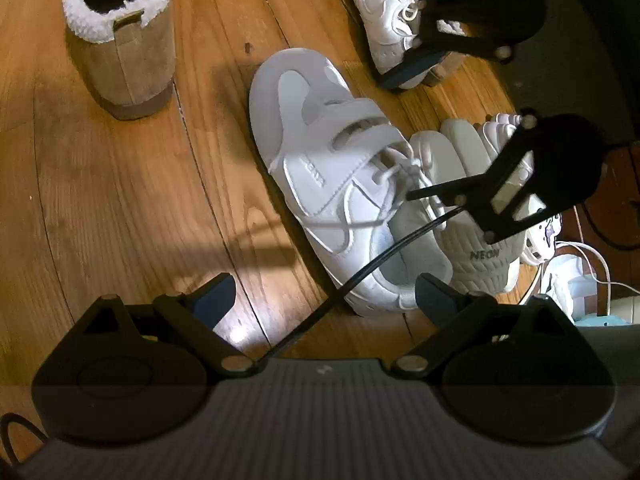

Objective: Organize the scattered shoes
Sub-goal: 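Hold the sneaker with the left tool while the right tool grasps it, then carry the sneaker with the right tool and set it beside the slides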

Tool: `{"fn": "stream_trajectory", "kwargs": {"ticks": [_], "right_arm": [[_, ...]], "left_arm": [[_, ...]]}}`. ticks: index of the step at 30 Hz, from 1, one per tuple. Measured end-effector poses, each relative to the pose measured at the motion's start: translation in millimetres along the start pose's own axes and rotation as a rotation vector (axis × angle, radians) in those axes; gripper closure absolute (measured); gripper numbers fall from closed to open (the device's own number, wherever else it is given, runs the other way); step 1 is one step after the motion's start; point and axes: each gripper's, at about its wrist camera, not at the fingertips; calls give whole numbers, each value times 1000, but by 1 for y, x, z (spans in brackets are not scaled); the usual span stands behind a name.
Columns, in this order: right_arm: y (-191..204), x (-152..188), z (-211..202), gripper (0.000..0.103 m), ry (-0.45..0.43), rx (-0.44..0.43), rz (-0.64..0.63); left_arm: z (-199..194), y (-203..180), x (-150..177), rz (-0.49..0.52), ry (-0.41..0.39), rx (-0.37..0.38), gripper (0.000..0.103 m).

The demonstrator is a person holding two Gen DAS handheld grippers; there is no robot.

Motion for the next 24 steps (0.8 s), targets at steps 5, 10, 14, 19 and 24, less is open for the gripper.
{"fn": "stream_trajectory", "kwargs": {"ticks": [5, 10, 14, 19, 24], "right_arm": [[-2, -14, 22, 20, 46, -53, -29], [0, -14, 29, 22, 50, -40, 33], [-13, -15, 21, 37, 55, -20, 260], [-38, -6, 9, 53, 51, -45, 578], [-56, 13, 3, 61, 59, -74, 891]], "left_arm": [[0, 9, -2, -6, 0, -5, 5], [-2, 15, -2, -29, -4, 13, 5], [-11, 16, -2, -43, -41, 55, 5], [-22, 22, -4, -43, -75, 117, 5], [-35, 33, -8, -11, -94, 58, 5]]}}
Point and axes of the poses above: each gripper's, at about its wrist camera, not at the fingertips, and z roughly the way its jaws point, y to its left, x to its underside, and after that the axes turned 2 degrees about z, right-handed
